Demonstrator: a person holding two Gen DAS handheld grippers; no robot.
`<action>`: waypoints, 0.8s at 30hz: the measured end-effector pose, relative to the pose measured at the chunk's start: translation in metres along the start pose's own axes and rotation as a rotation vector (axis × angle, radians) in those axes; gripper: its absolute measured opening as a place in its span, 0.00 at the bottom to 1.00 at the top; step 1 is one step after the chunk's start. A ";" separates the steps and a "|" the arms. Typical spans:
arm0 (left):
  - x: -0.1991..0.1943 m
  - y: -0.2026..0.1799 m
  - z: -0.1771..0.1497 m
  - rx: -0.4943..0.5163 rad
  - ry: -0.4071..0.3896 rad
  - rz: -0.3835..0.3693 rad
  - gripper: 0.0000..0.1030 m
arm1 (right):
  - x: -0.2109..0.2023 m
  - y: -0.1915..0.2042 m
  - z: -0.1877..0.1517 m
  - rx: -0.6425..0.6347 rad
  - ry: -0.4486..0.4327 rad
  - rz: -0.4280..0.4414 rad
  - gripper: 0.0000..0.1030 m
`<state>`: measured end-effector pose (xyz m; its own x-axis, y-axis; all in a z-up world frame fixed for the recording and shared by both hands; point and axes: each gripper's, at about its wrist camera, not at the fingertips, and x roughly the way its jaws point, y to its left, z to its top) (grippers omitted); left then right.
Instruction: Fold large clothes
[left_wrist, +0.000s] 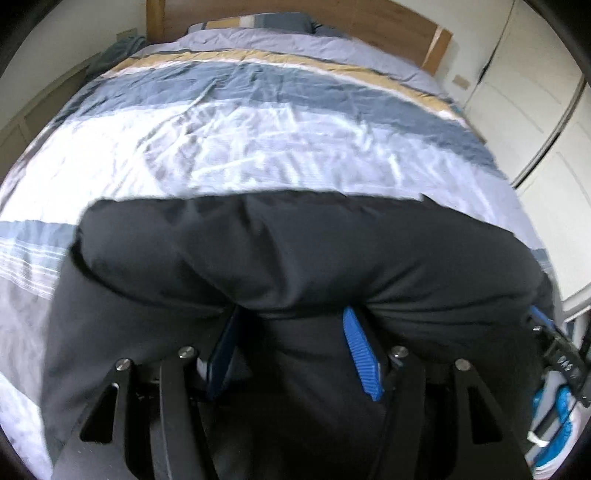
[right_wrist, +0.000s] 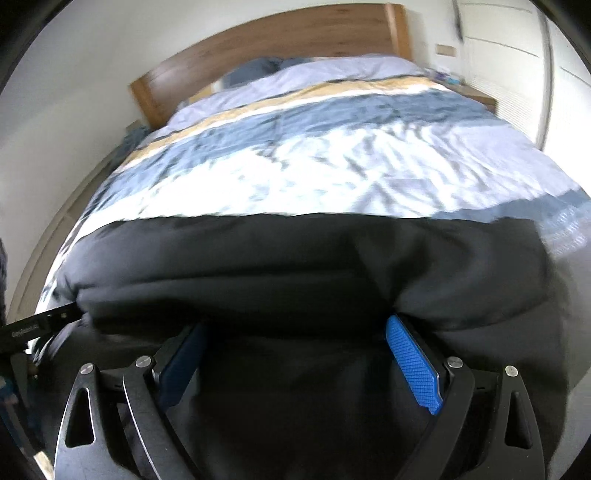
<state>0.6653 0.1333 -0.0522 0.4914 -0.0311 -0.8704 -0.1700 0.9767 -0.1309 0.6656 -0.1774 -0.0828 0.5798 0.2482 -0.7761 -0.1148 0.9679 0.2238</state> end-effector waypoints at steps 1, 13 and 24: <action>-0.002 0.004 0.003 -0.013 -0.010 0.028 0.55 | -0.001 -0.009 0.004 0.021 0.000 -0.025 0.91; -0.087 0.043 -0.047 -0.017 -0.203 0.018 0.55 | -0.086 -0.025 -0.011 -0.002 -0.135 -0.005 0.91; -0.072 0.067 -0.128 -0.054 -0.185 -0.024 0.55 | -0.074 -0.047 -0.095 0.031 -0.073 -0.002 0.91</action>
<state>0.5089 0.1736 -0.0588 0.6435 -0.0094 -0.7654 -0.2001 0.9631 -0.1800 0.5514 -0.2378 -0.0914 0.6376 0.2412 -0.7316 -0.0892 0.9665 0.2408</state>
